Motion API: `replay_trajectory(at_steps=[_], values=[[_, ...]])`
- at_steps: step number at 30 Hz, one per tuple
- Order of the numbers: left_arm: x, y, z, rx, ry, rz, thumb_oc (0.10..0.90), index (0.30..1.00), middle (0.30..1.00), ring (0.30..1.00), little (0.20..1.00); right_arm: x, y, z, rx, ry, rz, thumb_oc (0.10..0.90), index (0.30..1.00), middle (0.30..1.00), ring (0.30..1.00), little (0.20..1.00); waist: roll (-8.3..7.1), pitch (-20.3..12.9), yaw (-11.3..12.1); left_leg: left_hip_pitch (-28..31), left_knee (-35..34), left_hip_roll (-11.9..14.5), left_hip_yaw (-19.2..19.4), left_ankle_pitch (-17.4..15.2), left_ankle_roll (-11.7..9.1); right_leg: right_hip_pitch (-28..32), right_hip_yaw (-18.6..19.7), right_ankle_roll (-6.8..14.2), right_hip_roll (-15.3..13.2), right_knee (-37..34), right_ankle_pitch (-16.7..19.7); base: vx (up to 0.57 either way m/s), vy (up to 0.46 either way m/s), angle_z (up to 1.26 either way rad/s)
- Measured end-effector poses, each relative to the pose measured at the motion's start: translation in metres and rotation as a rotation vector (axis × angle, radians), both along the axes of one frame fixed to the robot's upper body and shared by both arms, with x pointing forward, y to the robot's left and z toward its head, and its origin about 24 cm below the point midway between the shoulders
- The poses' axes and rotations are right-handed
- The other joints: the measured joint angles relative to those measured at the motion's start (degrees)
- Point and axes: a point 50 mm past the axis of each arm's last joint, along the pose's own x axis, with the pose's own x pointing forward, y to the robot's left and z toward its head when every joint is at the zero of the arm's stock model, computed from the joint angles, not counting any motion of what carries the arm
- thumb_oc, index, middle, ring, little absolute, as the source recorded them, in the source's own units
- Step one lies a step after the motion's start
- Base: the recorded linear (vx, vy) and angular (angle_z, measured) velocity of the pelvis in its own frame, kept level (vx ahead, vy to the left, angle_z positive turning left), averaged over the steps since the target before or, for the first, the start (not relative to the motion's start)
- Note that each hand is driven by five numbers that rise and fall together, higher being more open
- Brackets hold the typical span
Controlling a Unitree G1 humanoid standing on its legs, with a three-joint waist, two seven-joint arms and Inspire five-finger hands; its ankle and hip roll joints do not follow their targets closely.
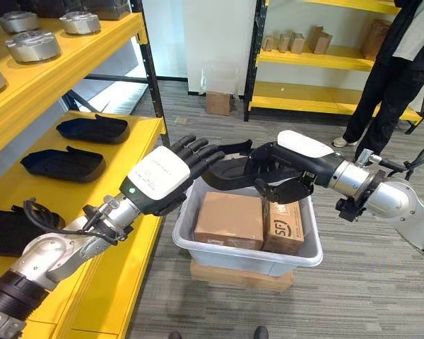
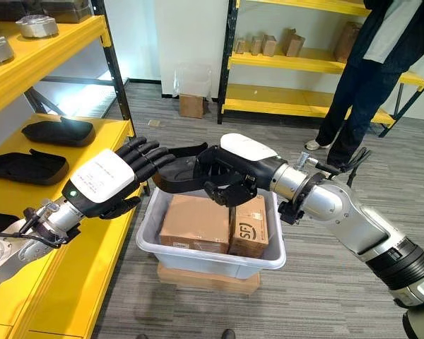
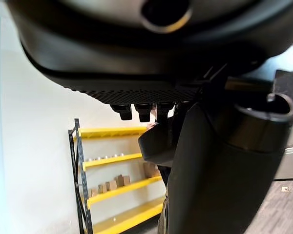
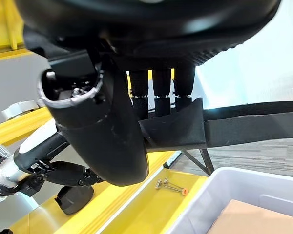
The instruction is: Move parts from the plastic box to the shelf.
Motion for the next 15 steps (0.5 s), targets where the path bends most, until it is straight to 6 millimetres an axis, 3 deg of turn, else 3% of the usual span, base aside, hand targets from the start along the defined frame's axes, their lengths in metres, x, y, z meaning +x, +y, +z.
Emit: replay_trajectory(at_steps=[15], values=[[0.002, -0.005, -0.001, -0.014, -0.019, -0.028, 0.9, 1.0, 1.0, 1.0, 1.0, -0.017, 0.008, 0.0, 0.008, 0.057, 0.091, 0.4, 0.3, 0.3, 0.3, 0.3, -0.33, -1.5, -0.8, 0.8, 0.0, 0.1, 1.4, -0.4, -0.2, -0.2, 1.6, 0.0, 0.0, 0.0, 0.0, 0.0, 0.003, -0.05]])
